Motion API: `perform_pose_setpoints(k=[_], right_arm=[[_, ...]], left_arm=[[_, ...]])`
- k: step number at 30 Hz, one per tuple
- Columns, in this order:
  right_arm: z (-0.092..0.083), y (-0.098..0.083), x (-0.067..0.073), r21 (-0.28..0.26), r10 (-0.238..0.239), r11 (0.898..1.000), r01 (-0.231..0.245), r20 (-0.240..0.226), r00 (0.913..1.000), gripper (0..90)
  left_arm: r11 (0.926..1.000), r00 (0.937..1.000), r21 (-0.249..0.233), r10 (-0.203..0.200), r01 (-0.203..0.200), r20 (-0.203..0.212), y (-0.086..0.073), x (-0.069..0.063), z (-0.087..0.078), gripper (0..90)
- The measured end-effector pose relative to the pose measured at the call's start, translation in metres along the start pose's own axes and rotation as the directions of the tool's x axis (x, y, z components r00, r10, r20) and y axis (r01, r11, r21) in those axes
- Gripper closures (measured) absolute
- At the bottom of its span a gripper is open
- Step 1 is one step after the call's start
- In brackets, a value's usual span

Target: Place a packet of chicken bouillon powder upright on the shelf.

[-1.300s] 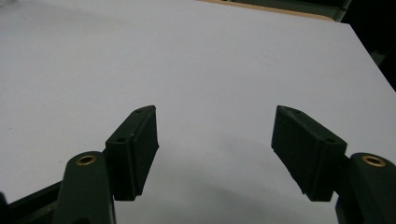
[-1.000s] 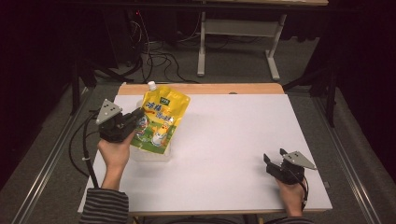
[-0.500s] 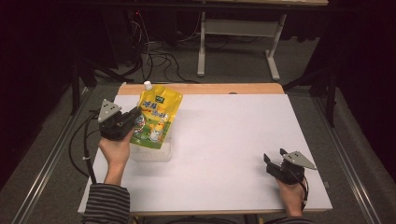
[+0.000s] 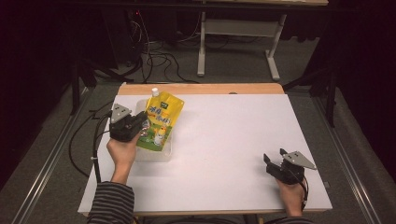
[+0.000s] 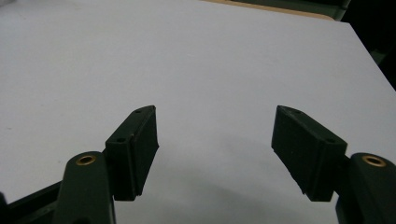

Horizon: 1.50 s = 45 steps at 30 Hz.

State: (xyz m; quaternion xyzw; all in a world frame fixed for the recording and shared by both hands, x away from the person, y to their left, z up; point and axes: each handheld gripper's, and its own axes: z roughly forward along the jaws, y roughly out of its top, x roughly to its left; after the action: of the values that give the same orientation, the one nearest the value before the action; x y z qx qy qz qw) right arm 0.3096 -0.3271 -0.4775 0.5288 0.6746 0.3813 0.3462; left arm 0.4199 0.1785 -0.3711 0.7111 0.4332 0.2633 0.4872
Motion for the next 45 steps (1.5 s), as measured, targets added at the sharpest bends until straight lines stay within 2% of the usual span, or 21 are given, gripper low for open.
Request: perform_pose_setpoints(k=[5, 14, 21, 25, 30, 33, 36, 39, 40, 41, 42, 44, 45], right_arm=[[0.0, 0.0, 0.0, -0.002, -0.001, 1.0, 0.001, 0.0, 1.0, 31.9], [0.0, 0.0, 0.001, 0.0, -0.012, 1.0, 0.012, 0.003, 0.9999, 31.9], [0.0, 0.0, 0.002, 0.002, -0.013, 1.0, 0.013, 0.006, 0.9999, 31.9], [0.0, 0.0, 0.002, 0.002, -0.016, 1.0, 0.016, 0.007, 0.9998, 31.9], [0.0, 0.0, 0.002, -0.001, -0.016, 1.0, 0.016, 0.006, 0.9999, 31.8], [0.0, 0.0, 0.002, -0.002, -0.017, 1.0, 0.017, 0.005, 0.9998, 31.8], [0.0, 0.0, 0.002, -0.001, -0.013, 1.0, 0.013, 0.005, 0.9999, 31.8], [0.0, 0.0, 0.002, -0.002, -0.014, 1.0, 0.014, 0.004, 0.9999, 31.8], [0.0, 0.0, 0.002, -0.002, -0.014, 1.0, 0.014, 0.005, 0.9999, 31.9], [0.0, 0.0, 0.002, -0.002, -0.014, 1.0, 0.014, 0.005, 0.9999, 31.9], [0.0, 0.0, 0.002, 0.001, -0.023, 1.0, 0.023, 0.005, 0.9997, 31.8], [0.001, 0.0, 0.002, 0.003, -0.023, 1.0, 0.023, 0.005, 0.9997, 31.8], [0.0, 0.0, 0.002, 0.002, -0.02, 1.0, 0.02, 0.005, 0.9998, 31.8]], left_arm=[[0.9997, 0.9999, 0.022, 0.013, -0.013, 0.002, -0.002, -0.002, 0.004, 84.7], [0.9976, 0.9997, 0.065, 0.024, -0.024, -0.006, -0.002, 0.003, 0.0, 81.4], [0.9946, 0.9995, 0.1, 0.025, -0.027, 0.018, 0.0, 0.003, -0.008, 77.6], [0.9893, 0.9993, 0.141, 0.034, -0.036, 0.019, 0.004, 0.003, -0.006, 72.0], [0.9777, 0.9984, 0.203, 0.056, -0.056, 0.005, 0.012, -0.001, 0.001, 65.1], [0.9703, 0.9983, 0.236, 0.058, -0.055, -0.005, 0.014, -0.002, 0.006, 60.7], [0.9667, 0.9991, 0.253, 0.043, -0.04, -0.005, 0.014, 0.001, 0.009, 60.4], [0.9608, 0.9992, 0.275, 0.04, -0.038, -0.003, 0.014, 0.002, 0.011, 61.4], [0.9538, 0.9989, 0.297, 0.046, -0.044, 0.001, 0.014, 0.002, 0.013, 64.0], [0.9538, 0.9989, 0.297, 0.046, -0.044, 0.001, 0.014, 0.002, 0.013, 66.5], [0.9458, 0.9989, 0.321, 0.045, -0.046, 0.011, 0.013, 0.002, 0.016, 69.8], [0.9438, 0.999, 0.328, 0.038, -0.043, 0.022, 0.013, 0.002, 0.017, 75.3], [0.9445, 0.9985, 0.327, 0.018, -0.034, 0.051, 0.014, 0.002, 0.015, 78.9]])
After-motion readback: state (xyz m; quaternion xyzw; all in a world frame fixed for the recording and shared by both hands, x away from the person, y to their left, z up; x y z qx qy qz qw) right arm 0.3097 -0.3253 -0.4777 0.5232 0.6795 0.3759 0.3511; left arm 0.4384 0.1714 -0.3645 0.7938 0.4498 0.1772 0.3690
